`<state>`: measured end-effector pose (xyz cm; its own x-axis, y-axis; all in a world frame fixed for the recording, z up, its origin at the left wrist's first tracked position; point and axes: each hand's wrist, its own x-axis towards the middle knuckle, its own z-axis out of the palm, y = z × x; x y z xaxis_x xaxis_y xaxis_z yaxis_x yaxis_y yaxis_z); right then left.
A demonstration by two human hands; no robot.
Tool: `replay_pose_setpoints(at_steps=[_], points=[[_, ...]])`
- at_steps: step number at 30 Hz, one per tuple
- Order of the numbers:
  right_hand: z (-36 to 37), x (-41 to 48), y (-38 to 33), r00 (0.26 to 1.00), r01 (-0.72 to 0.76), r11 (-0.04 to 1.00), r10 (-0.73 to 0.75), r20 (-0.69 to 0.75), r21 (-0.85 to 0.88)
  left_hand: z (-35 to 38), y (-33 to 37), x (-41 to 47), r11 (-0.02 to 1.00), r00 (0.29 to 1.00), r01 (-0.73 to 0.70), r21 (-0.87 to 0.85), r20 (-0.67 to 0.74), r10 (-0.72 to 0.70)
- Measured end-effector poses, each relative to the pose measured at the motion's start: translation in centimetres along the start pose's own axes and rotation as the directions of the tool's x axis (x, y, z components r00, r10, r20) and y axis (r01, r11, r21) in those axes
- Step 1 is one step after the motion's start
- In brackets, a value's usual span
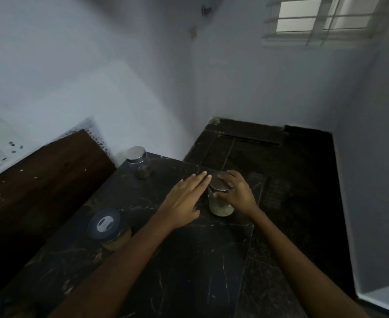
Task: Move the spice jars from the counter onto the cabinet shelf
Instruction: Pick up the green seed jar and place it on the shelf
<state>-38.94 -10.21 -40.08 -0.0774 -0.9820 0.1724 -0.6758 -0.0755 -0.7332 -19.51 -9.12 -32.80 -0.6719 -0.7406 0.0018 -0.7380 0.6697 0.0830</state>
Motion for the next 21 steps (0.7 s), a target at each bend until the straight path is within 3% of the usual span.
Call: replay_pose_setpoints(at_steps=[4,10,17,21], points=[[-1.7,-0.8,-4.4,0.986,0.140,0.965,-0.157,0.062,0.220,-0.5,0.3,-2.7,0.985,0.998,0.062,-0.162,0.002,-0.063],[-2.2,-2.1,-10.7,0.944,0.219,0.875,-0.303,0.134,0.433,-2.1,1.2,-7.6,0.877,0.982,0.098,-0.470,-0.095,-0.161],[-0.5,-3.7,-15.8,0.882,0.234,0.818,-0.406,0.239,0.526,-3.5,1.3,-13.4,0.829,0.950,0.160,-0.536,-0.144,-0.276],[0.9,-5.2,-19.0,0.870,0.231,0.839,-0.405,0.281,0.493,-4.0,1.3,-17.0,0.773,0.910,0.204,-0.601,-0.174,-0.375]])
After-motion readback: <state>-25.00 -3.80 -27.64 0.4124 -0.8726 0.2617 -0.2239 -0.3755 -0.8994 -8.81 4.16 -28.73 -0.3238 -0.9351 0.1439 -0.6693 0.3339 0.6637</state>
